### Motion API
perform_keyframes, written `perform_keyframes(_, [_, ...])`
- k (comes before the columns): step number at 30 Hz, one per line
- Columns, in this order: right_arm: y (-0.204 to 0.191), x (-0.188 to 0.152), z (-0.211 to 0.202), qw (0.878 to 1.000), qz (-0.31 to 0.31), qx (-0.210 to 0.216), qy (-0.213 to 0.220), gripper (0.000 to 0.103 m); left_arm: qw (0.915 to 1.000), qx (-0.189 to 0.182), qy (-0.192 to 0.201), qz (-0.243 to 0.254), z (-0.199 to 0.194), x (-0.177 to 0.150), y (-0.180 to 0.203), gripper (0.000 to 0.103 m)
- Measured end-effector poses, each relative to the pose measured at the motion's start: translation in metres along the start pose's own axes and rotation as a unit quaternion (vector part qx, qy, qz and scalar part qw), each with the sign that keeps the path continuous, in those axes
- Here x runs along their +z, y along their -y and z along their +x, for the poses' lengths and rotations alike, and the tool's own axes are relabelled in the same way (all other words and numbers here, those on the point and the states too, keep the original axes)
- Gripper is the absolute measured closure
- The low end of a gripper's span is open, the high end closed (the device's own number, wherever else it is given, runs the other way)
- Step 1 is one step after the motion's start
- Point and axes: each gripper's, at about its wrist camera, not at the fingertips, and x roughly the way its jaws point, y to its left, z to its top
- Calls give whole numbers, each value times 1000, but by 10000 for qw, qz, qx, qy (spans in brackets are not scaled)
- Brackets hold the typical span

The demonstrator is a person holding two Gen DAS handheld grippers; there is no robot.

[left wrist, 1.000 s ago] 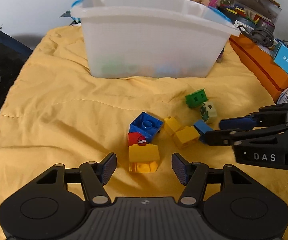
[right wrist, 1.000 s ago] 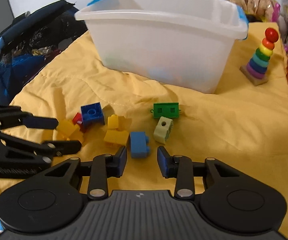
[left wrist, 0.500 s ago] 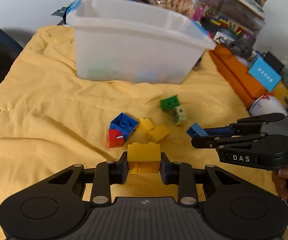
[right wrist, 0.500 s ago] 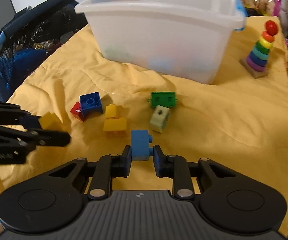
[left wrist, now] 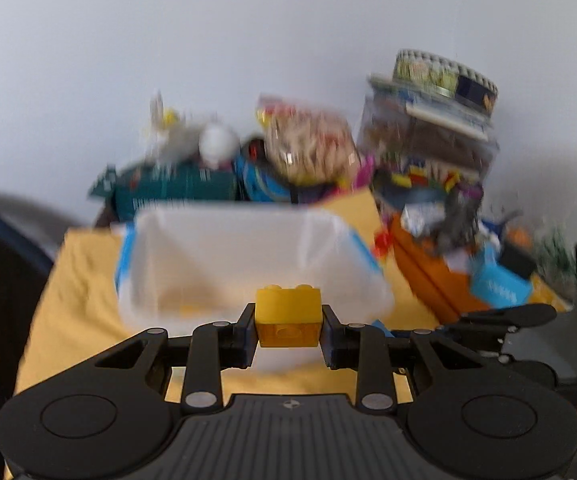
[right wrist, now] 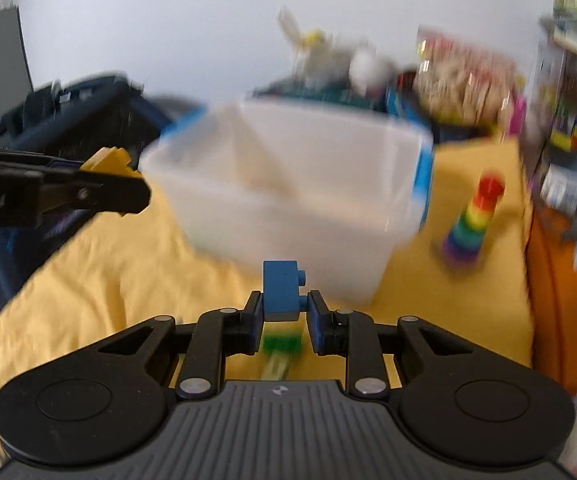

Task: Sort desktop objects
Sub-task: 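Lift both held bricks and carry them over the white bin, then open both grippers to drop the bricks into the bin, then move both open grippers back above the remaining toys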

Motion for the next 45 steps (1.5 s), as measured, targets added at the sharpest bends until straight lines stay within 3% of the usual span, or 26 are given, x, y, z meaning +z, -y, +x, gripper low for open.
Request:
perform_keyframes(6, [9,46,-5,9980,-58,-256,570,77,9994,169,247,159,21,40,0,69])
perform_keyframes(12, [15,83,16,9965,-8,-348,759,77,9992,387,25,101,67,50,-15,69])
perform_keyframes(18, [10,83,60,9983,-45,-450,373,77,9958,709,-548,205,117,28,-33,69])
perform_keyframes(26, [6,73,102,9986,-117,-477,-219,76,9903,797,-1103,283,143,6,-40,68])
perform_keyframes(29, [3,68,103,9983,-116,-469,-325,67,9914,866,-968,166,134,4,-43,64])
perform_keyframes(39, [-5,76,63,9986,-145,-448,233,66,9967,783,-192,136,74,22,-28,58])
perform_keyframes(45, [-6,64,24,9982,9,-291,518,60,9972,738,-29,95,33,1,-14,50])
